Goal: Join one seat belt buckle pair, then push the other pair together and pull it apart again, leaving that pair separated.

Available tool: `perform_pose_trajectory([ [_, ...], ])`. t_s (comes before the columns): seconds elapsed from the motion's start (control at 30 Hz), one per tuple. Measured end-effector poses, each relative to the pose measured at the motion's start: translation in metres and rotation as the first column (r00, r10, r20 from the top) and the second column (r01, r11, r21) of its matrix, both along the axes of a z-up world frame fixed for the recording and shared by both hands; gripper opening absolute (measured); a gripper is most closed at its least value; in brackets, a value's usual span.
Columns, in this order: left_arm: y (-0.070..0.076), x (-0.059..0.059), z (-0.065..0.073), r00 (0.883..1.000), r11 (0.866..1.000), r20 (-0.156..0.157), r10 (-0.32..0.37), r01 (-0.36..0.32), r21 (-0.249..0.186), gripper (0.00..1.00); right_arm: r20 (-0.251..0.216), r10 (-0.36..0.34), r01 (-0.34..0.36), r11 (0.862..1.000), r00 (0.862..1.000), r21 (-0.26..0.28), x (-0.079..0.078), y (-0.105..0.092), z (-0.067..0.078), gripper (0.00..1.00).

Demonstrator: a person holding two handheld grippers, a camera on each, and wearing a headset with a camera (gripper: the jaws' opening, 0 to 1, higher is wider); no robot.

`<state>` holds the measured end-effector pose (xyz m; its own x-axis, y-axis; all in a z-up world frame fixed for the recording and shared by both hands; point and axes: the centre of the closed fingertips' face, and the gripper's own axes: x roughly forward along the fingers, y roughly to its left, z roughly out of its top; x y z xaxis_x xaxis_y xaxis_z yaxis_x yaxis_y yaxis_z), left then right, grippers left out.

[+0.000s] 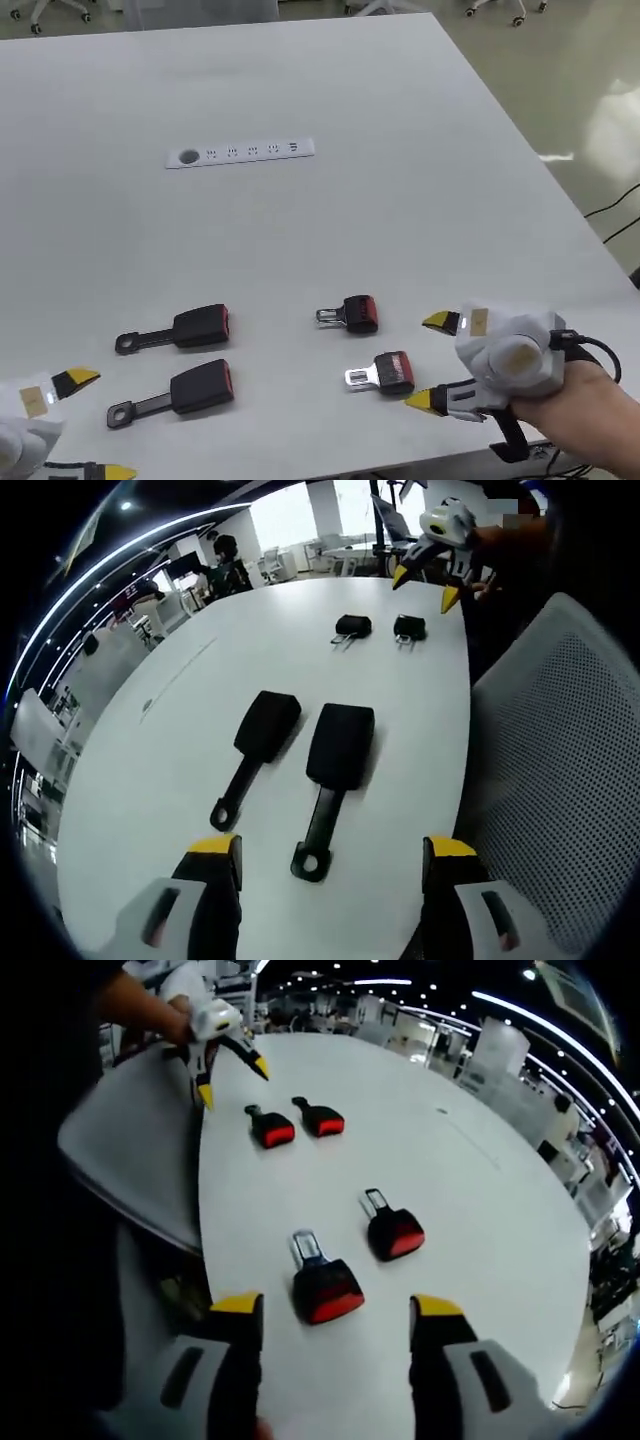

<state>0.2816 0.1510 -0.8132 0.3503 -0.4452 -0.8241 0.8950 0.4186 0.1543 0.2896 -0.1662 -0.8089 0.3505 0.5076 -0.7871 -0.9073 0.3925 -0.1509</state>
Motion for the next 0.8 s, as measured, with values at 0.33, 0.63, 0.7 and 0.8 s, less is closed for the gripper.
perform_pose_trajectory([
  [0.33, -0.029, 0.026, -0.022, 0.997, 0.999, -0.068, -0.025, 0.027, 0.024, 0.59, -0.057, 0.115, -0.119, 0.991, 0.992, -0.057, 0.004, 0.009, -0.02, 0.51],
  [0.63, -0.051, 0.034, -0.035, 0.988, 0.993, -0.118, -0.099, 0.106, 0.059, 0.51, -0.131, 0.186, -0.196, 0.978, 0.974, -0.066, 0.004, 0.012, -0.04, 0.39],
  [0.7, -0.048, 0.045, -0.036, 0.992, 0.989, -0.067, -0.105, 0.111, 0.097, 0.47, -0.148, 0.179, -0.186, 0.982, 0.973, -0.037, 0.003, 0.014, -0.042, 0.37],
  [0.8, -0.056, 0.038, -0.037, 0.986, 0.986, -0.096, -0.139, 0.147, 0.077, 0.42, -0.166, 0.165, -0.172, 0.985, 0.972, -0.025, 0.004, 0.013, -0.041, 0.34],
])
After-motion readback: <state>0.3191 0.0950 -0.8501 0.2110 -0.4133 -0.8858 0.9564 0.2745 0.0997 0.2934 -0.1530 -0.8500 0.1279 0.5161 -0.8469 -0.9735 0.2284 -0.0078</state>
